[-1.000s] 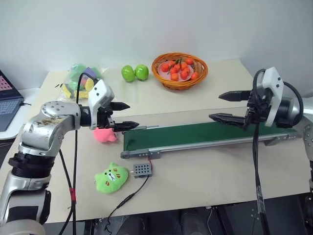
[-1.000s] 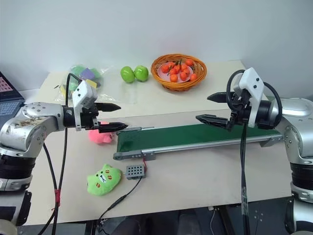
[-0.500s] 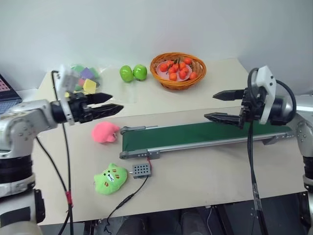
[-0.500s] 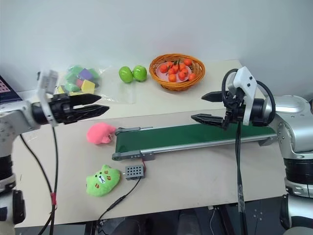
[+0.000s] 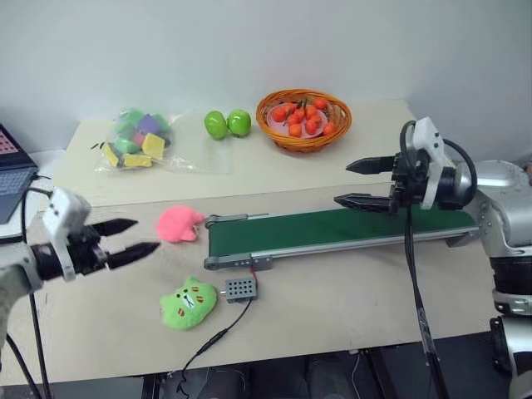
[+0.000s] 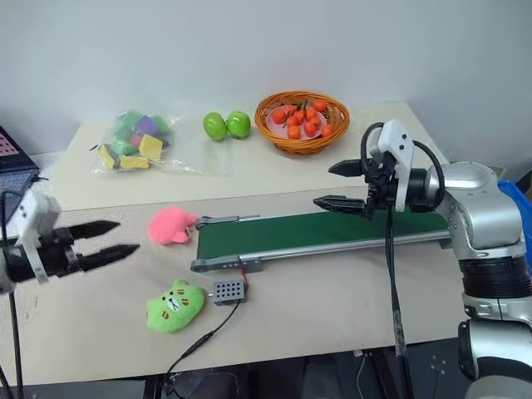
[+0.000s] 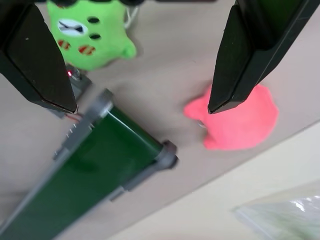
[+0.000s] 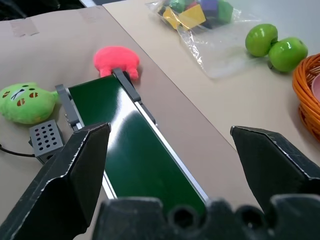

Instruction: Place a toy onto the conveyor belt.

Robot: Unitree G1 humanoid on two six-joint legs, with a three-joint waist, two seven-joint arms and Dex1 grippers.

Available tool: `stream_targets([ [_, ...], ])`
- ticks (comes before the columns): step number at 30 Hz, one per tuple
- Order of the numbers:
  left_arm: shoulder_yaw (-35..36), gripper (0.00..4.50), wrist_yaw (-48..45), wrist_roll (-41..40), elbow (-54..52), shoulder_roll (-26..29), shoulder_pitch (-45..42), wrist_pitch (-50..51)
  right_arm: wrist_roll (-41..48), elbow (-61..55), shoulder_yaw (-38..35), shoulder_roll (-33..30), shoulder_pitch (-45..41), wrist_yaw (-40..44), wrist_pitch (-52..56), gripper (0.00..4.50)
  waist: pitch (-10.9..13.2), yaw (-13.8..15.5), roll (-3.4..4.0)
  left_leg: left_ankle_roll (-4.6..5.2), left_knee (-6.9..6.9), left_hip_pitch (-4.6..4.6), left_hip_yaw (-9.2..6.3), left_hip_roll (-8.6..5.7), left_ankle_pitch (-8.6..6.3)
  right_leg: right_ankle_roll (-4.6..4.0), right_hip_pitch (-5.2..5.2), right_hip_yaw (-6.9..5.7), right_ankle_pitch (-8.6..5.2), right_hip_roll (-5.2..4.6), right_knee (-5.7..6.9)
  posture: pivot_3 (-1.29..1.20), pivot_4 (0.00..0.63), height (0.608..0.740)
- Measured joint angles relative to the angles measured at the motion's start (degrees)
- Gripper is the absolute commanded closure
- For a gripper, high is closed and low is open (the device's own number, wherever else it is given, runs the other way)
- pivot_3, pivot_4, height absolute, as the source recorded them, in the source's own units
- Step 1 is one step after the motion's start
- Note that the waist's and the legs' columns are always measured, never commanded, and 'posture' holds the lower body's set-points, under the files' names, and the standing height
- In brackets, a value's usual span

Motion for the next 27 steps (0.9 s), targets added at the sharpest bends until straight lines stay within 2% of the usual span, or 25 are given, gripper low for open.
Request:
stream_targets([
  [11, 1.37, 0.03, 2.0, 5.75, -7.6, -9.96, 17.79, -14.9, -1.36, 2.11, 0.87, 1.64, -0.54, 1.23, -2.25, 0.0, 0.0, -0.22, 0.0, -0.02, -0.01, 0.03, 0.19, 0.22, -0.03, -0.1, 0.01, 0.03, 0.06, 0.13, -0.04, 0.0, 0.15, 0.74],
  [14, 0.92, 0.03, 0.56, 10.58, -8.29, -10.95, 22.74, -23.83, -1.61, 2.11, 0.87, 1.62, -0.14, 1.29, -2.34, 0.0, 0.0, -0.17, 0.0, 0.0, -0.03, 0.13, 0.27, 0.23, -0.04, -0.12, 0.1, 0.05, 0.05, 0.12, -0.07, 0.0, 0.15, 0.74],
  [21, -5.91, 0.03, 0.03, 15.65, -4.67, -12.78, 24.06, -31.46, -1.6, 1.48, 0.79, 1.16, 0.52, 1.05, -2.33, 0.0, 0.0, 0.12, 0.0, 0.05, -0.04, 0.31, 0.33, 0.29, -0.08, -0.12, 0.26, 0.05, 0.04, 0.17, -0.08, 0.0, 0.15, 0.74],
  [27, -12.94, 0.03, 0.79, 21.91, 5.77, -13.12, 20.16, -38.3, -1.4, -1.03, -0.91, -0.81, 1.79, 0.21, -1.57, 0.0, 0.0, 0.37, 0.0, 0.03, -0.06, 0.35, 0.34, 0.32, -0.1, -0.12, 0.25, 0.06, 0.04, 0.23, -0.08, 0.0, 0.15, 0.74],
])
